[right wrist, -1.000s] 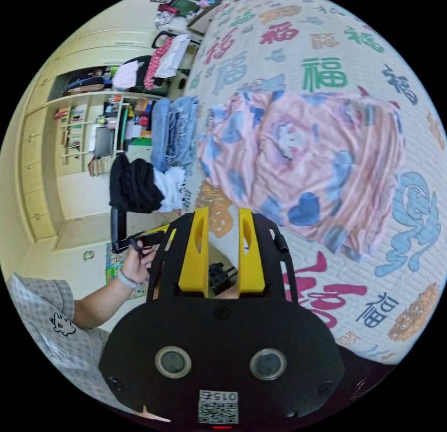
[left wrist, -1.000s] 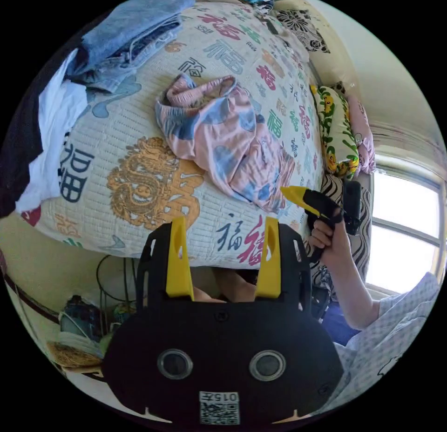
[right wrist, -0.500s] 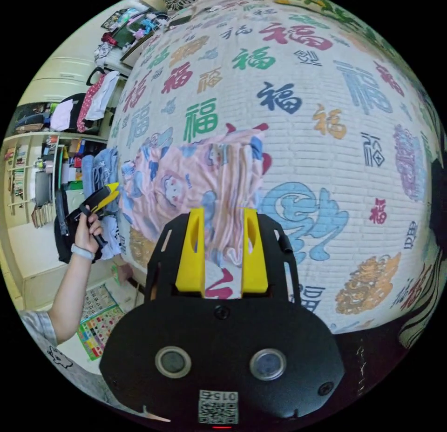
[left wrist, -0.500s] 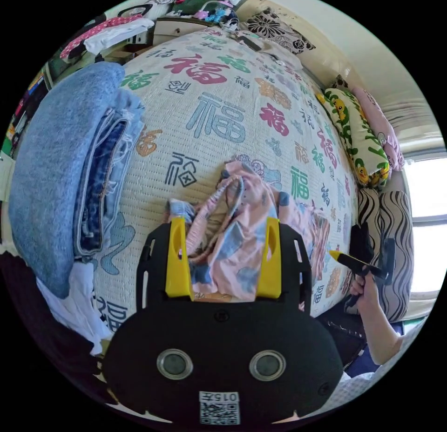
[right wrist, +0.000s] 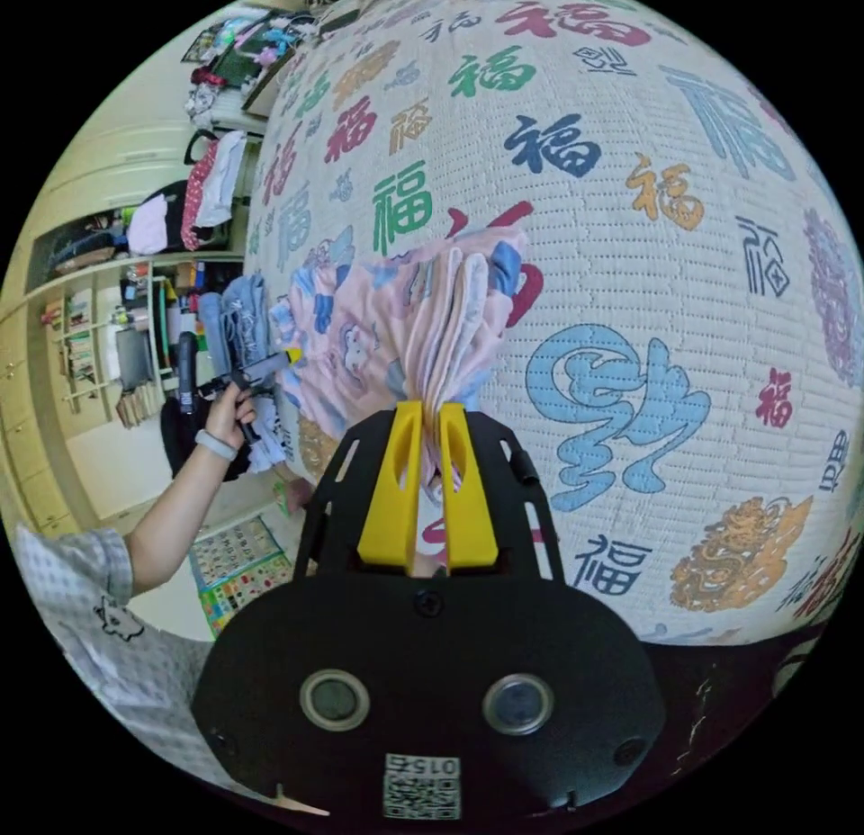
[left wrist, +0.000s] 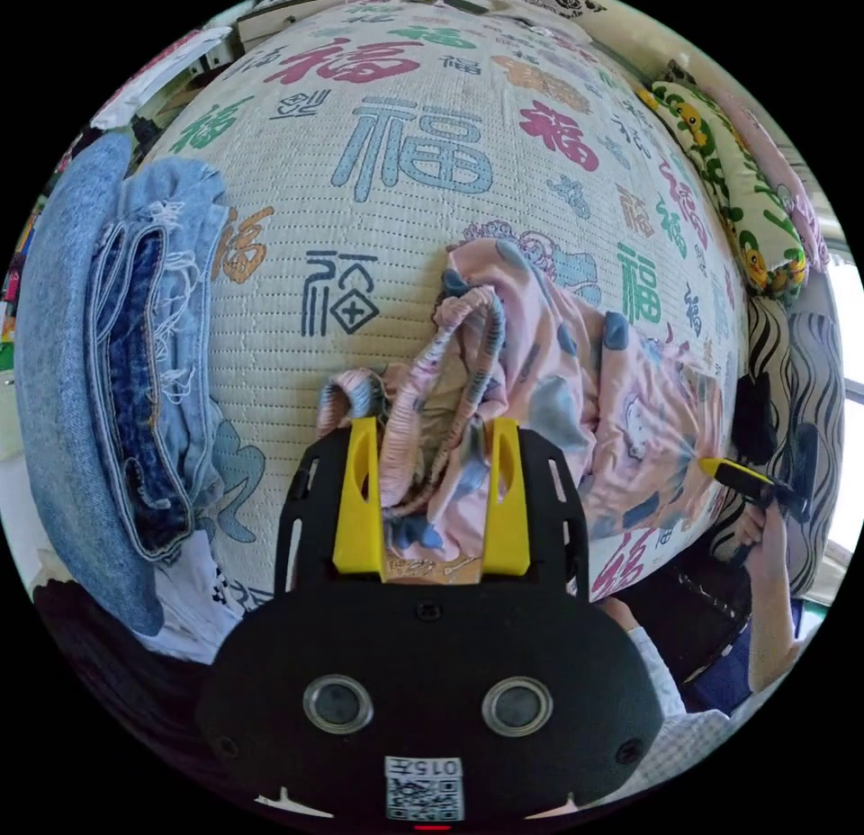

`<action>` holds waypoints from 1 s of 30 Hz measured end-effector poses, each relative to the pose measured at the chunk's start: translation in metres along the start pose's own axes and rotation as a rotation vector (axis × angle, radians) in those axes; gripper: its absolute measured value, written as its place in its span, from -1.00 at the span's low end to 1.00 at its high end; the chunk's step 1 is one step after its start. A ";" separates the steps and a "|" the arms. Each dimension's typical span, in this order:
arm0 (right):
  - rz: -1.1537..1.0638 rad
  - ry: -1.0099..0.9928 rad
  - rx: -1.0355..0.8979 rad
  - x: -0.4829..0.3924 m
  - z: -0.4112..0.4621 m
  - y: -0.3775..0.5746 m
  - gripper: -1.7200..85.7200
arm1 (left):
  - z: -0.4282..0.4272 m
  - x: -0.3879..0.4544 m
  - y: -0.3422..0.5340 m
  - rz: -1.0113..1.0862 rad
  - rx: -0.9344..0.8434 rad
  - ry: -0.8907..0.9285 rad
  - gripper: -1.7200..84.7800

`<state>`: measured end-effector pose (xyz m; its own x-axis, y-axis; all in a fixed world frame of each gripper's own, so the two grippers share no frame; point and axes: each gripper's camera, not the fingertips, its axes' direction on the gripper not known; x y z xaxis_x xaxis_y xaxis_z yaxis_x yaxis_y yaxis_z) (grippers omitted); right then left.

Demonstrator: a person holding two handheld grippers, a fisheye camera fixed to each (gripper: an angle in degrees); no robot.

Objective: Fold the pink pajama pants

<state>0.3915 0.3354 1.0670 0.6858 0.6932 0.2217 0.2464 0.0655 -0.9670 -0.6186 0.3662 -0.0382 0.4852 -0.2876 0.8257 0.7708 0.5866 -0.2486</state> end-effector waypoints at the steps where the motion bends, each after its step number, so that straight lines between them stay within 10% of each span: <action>1: 0.016 -0.011 0.017 0.010 -0.017 0.006 -0.89 | -0.004 -0.004 -0.004 0.015 -0.013 0.002 -0.66; 15: 0.392 0.735 0.045 0.160 -0.198 0.067 -0.94 | -0.052 -0.039 -0.001 0.032 -0.013 0.027 -0.88; 20: 0.494 0.595 0.097 0.212 -0.213 0.069 -0.90 | -0.064 -0.051 0.008 -0.010 -0.058 -0.190 -0.95; 30: 0.384 0.530 0.034 0.264 -0.185 0.022 -0.74 | -0.085 -0.036 -0.045 0.066 0.084 -0.005 -0.64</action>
<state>0.7045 0.3866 1.1272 0.9674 0.2249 -0.1169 -0.0994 -0.0873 -0.9912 -0.6357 0.2853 -0.0993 0.5318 -0.2426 0.8114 0.6996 0.6658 -0.2594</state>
